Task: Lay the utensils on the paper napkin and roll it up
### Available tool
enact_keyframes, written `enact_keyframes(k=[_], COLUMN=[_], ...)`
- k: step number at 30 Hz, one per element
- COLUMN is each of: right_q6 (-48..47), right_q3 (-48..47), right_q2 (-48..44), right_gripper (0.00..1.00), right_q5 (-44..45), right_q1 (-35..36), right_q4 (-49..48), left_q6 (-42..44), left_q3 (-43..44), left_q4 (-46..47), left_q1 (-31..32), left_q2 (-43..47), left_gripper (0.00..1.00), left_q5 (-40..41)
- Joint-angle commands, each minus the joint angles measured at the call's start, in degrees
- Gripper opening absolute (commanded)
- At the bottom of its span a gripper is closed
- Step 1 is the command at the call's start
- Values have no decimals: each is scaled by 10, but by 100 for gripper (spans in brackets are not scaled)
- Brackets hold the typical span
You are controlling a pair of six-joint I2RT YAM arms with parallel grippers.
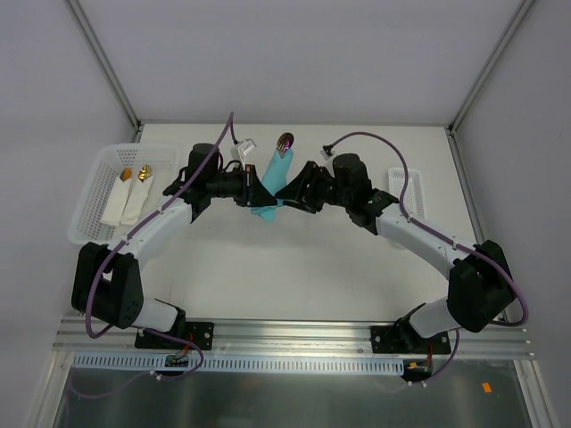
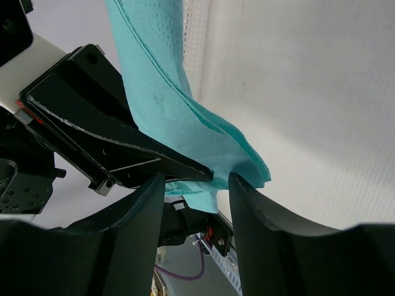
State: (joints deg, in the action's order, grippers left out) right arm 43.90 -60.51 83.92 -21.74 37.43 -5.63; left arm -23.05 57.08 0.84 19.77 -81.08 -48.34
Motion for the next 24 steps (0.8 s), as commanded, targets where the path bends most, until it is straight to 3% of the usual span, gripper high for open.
enact_keyframes(k=[1,7,14,24], right_q6=[-14,-27,-60,-113], right_q3=[-5,-5,-14,-24], right_q2=[-5,-3,-7,-11], right_gripper=[50,51,40,37], right_q5=[-23,-25,-9,20], right_q1=[7,15,27,45], right_q4=[-33,-33,10,66], left_q6=[-20,-70,-110,-204], left_q3=[25,20,15,-9], left_q4=[35,79,108,220], left_q1=[-4,-9,-12,-21], left_q2=[22,17,14,0], left_gripper=[0,0,0,0], left_q5=[-33,-64,-74,-121])
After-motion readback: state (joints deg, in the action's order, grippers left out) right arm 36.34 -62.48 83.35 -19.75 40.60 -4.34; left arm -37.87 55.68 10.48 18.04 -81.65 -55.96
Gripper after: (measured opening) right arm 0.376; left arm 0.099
